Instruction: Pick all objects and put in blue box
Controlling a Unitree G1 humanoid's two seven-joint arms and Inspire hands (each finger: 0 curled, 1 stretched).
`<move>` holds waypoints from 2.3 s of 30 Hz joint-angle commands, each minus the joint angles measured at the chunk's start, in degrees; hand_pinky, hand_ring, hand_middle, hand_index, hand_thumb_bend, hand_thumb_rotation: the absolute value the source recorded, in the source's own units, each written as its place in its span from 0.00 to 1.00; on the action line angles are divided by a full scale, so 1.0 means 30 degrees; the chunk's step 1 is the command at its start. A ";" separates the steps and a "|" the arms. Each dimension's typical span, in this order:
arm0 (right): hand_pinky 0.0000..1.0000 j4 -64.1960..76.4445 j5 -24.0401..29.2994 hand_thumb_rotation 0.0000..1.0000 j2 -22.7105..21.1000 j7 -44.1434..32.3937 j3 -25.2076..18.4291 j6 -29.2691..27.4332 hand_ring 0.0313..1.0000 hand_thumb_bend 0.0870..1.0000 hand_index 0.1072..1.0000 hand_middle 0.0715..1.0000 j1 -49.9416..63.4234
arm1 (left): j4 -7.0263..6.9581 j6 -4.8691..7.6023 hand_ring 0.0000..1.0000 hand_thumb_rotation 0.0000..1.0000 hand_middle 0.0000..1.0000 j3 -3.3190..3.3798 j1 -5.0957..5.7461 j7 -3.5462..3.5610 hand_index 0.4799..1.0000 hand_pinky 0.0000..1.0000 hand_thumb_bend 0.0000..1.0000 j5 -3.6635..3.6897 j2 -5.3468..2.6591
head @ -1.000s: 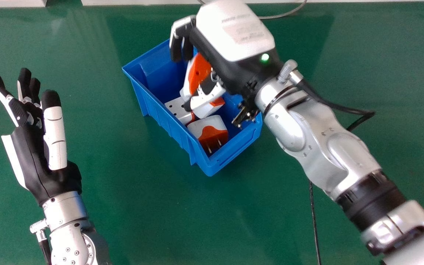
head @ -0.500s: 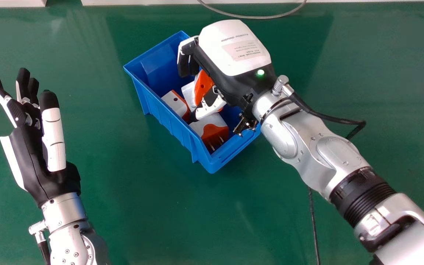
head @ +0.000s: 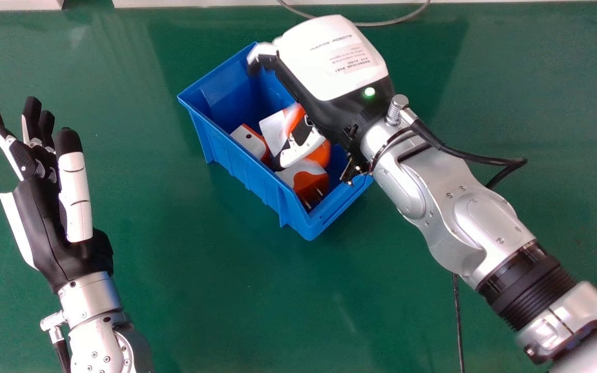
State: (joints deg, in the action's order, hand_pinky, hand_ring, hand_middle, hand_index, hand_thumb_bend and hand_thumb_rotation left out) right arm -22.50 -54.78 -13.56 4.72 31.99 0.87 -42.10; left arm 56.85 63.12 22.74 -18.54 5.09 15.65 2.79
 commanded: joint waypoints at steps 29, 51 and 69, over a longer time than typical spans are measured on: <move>0.88 0.6123 0.9923 0.74 0.3993 0.9337 -0.6718 -0.7569 0.97 0.90 1.00 1.00 1.2438 | -0.0759 0.0324 0.96 0.71 0.96 -0.0289 0.0882 -0.0206 0.93 0.92 0.77 -0.0466 -0.0091; 0.94 0.5003 1.0131 1.00 0.7064 1.2712 -0.7174 -0.9752 0.99 0.65 1.00 1.00 1.4854 | -0.0840 0.0076 0.97 0.71 0.97 -0.0345 0.0918 -0.0129 0.93 0.91 0.75 -0.0314 -0.0116; 0.93 0.5298 0.9680 1.00 0.6976 1.2785 -0.7209 -0.9309 0.98 0.66 1.00 1.00 1.4844 | -0.0879 0.0160 0.97 0.71 0.97 -0.0361 0.1002 -0.0068 0.94 0.92 0.74 -0.0392 -0.0054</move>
State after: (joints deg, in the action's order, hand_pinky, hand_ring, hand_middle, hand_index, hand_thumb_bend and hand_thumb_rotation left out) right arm -8.27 -25.23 4.24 42.45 10.40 -26.94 3.34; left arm 55.09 63.05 21.73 -15.91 4.84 14.67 2.41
